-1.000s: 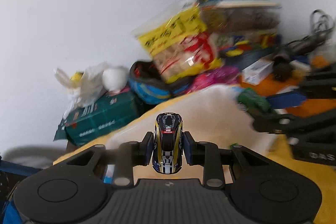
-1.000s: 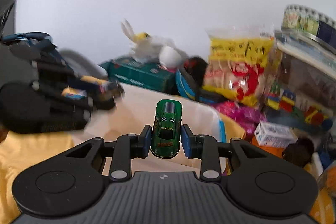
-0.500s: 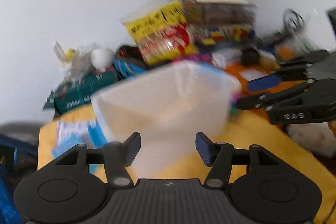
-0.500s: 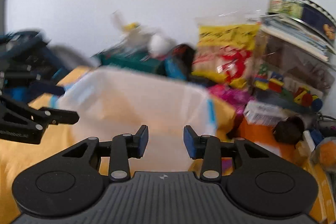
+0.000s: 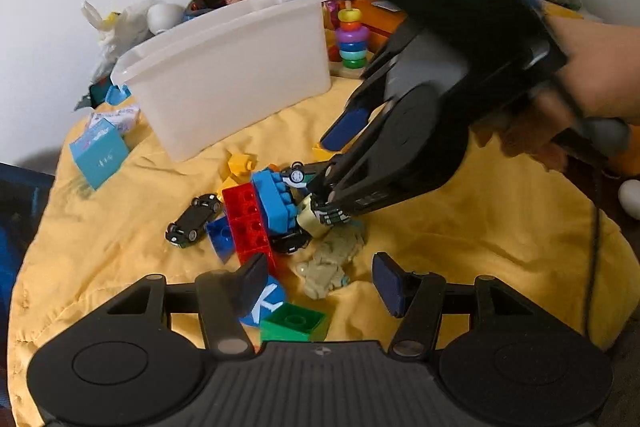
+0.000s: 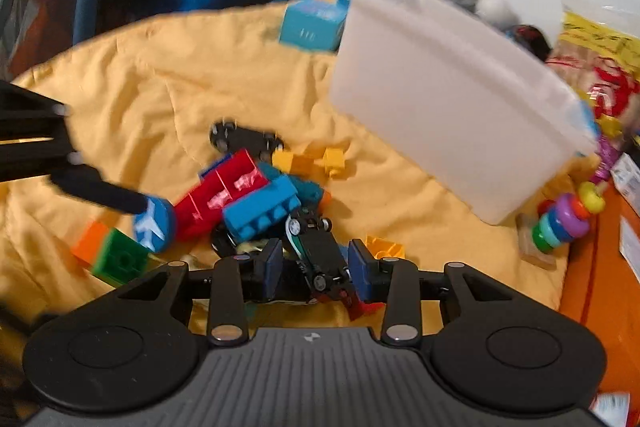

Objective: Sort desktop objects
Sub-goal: 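Grasp the green-and-red toy car with the right tool while the left tool grasps a white-and-green car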

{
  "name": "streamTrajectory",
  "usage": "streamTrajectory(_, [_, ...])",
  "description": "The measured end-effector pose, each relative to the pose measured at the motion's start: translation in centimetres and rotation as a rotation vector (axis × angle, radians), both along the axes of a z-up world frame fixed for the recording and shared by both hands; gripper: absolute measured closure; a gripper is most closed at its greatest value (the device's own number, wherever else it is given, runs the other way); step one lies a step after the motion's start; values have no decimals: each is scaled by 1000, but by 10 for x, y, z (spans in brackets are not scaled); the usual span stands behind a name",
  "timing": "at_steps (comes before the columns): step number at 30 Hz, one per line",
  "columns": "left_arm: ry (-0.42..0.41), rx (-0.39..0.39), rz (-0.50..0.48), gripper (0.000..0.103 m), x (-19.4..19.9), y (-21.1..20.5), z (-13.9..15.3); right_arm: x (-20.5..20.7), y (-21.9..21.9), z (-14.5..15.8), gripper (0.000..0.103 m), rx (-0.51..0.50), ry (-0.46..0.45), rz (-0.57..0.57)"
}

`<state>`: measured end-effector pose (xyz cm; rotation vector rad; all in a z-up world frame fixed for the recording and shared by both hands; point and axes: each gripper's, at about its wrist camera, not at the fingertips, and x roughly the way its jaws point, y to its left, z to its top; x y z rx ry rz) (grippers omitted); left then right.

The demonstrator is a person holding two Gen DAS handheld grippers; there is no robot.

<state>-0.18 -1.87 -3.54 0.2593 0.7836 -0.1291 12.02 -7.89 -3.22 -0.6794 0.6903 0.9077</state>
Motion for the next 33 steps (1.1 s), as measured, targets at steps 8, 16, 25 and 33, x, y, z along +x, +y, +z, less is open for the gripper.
streamTrajectory(8, [-69, 68, -14, 41, 32, -27, -4, 0, -13, 4, 83, -57, -51, 32])
streamTrajectory(16, [12, 224, -95, 49, 77, -59, -31, -4, -58, 30, 83, -31, -77, -96])
streamTrajectory(25, [19, -83, 50, 71, 73, -12, -8, -3, -77, 38, 83, 69, 11, -162])
streamTrajectory(33, [143, -446, 96, 71, 33, 37, 3, -3, -88, 9, 83, 226, 509, -206])
